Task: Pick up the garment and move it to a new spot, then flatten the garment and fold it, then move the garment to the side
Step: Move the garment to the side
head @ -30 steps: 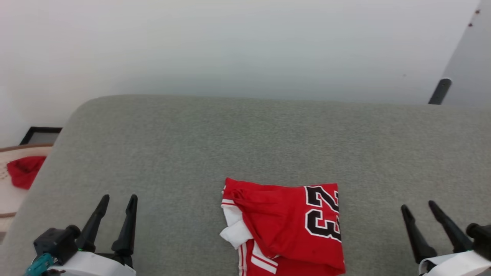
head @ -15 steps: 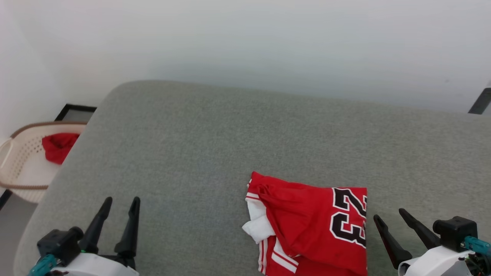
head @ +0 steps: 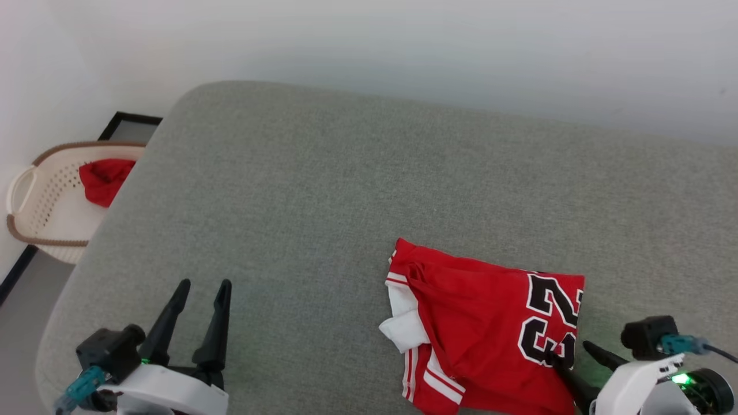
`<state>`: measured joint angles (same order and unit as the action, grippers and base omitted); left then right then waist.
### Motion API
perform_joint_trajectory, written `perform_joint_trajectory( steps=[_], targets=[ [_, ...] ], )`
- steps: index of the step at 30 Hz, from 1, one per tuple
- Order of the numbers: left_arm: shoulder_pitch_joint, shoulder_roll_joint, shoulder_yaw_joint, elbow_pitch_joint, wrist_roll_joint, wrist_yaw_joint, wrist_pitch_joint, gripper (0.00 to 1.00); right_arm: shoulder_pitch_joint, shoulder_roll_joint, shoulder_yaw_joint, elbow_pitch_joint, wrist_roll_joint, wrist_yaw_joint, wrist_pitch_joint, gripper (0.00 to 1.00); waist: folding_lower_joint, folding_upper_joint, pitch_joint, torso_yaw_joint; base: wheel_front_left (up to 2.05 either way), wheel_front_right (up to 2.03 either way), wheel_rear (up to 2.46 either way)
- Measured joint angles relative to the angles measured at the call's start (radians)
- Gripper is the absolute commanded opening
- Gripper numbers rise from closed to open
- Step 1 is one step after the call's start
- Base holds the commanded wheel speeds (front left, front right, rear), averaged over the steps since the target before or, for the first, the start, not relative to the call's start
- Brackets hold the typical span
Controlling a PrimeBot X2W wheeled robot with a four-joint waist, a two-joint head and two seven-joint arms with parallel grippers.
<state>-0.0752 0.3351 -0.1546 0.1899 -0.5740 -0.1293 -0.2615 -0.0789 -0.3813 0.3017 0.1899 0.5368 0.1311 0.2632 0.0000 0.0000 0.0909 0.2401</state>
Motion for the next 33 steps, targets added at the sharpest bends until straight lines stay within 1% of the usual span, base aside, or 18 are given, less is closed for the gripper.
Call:
perform_joint_trajectory(
  steps=[10, 11, 12, 13, 15, 21, 28, 33],
  targets=[
    [-0.028, -0.017, -0.019, 0.011, -0.008, 0.0, 0.0, 1.0, -0.044, 0.021, -0.01, 0.008, -0.001, 0.0, 0.185, 1.0, -0.0001, 0.0, 0.043, 0.019, 0.0, 0.0, 0.0],
    [-0.029, -0.019, -0.02, 0.013, -0.01, 0.0, 0.0, 1.0, -0.049, 0.023, -0.01, 0.007, 0.0, 0.0, 0.208, 0.7, -0.0001, 0.0, 0.045, 0.021, 0.0, 0.0, 0.0],
    [-0.03, -0.019, -0.02, 0.014, -0.013, 0.0, 0.0, 1.0, -0.054, 0.021, -0.01, 0.002, -0.001, 0.0, 0.225, 0.16, 0.0, 0.0, 0.048, 0.022, 0.0, 0.0, 0.0],
    [-0.031, -0.02, -0.02, 0.015, -0.015, 0.0, 0.0, 1.0, -0.055, 0.018, -0.01, -0.004, -0.003, 0.0, 0.235, 0.0, 0.0, 0.0, 0.05, 0.023, 0.0, 0.0, 0.0],
    [-0.035, -0.023, -0.022, 0.016, -0.016, 0.0, 0.0, 1.0, -0.06, 0.013, -0.012, -0.011, -0.009, 0.0, 0.258, 0.0, 0.0, 0.0, 0.054, 0.024, 0.0, 0.0, 0.0],
    [-0.042, -0.027, -0.022, 0.019, -0.016, 0.0, 0.0, 1.0, -0.083, 0.004, -0.026, -0.028, -0.008, 0.001, 0.284, 0.0, 0.0, 0.0, 0.059, 0.021, 0.0, 0.0, 0.0],
    [-0.051, -0.032, -0.022, 0.019, -0.011, 0.0, 0.0, 1.0, -0.124, -0.038, -0.051, -0.047, -0.009, 0.0, 0.306, 0.0, 0.0, 0.0, 0.059, 0.002, 0.0, 0.0, 0.0],
    [-0.061, -0.032, -0.031, 0.018, -0.008, 0.0, 0.0, 1.0, -0.151, -0.07, -0.06, -0.05, -0.008, 0.0, 0.3, 0.0, 0.0, 0.0, 0.059, -0.02, 0.0, 0.0, 0.0]
  ],
)
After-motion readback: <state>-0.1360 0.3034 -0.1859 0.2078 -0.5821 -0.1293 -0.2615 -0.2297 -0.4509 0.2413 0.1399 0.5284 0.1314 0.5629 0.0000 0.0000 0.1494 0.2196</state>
